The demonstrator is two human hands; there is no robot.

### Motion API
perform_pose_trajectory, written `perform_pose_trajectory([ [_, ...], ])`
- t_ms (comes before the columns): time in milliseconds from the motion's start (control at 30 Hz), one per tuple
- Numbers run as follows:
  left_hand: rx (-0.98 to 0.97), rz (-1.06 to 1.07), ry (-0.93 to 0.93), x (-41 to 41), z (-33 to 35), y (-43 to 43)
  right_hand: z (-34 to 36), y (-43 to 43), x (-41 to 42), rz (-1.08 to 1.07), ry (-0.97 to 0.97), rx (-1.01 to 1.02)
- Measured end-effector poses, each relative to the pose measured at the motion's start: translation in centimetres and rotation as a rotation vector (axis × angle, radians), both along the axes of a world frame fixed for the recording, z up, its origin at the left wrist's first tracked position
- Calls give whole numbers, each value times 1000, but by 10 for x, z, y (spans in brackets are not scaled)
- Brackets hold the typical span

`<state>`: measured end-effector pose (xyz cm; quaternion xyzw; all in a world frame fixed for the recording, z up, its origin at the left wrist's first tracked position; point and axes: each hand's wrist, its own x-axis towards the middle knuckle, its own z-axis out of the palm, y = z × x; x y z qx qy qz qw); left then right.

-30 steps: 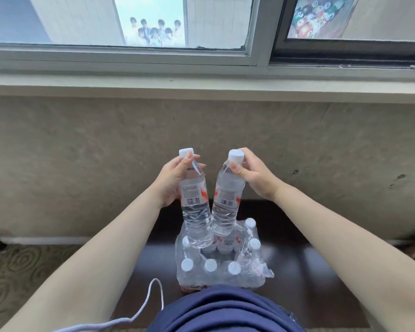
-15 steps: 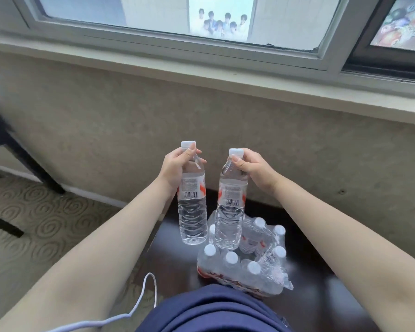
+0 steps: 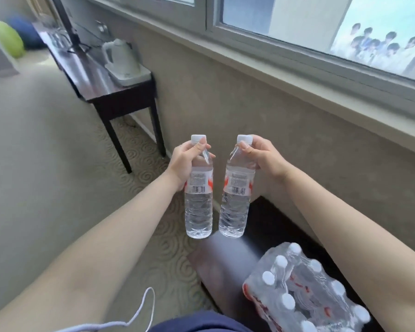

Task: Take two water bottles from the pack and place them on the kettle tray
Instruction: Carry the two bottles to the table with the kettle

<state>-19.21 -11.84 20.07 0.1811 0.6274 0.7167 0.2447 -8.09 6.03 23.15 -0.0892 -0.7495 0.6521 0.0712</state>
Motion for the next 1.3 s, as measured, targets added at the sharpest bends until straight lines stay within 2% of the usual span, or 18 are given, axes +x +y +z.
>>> perform_pose_trajectory([
  [300, -20, 299, 27, -62, 8, -112, 13, -93, -109, 324, 42, 43],
  [433, 2, 375, 26, -107, 6, -162, 10, -141, -162, 368, 47, 45],
  [767, 14, 376, 84, -255, 11, -289, 20, -266, -317, 424, 117, 121],
  [1300, 63, 469, 39, -417, 19, -419, 24, -386, -506, 493, 143, 38],
])
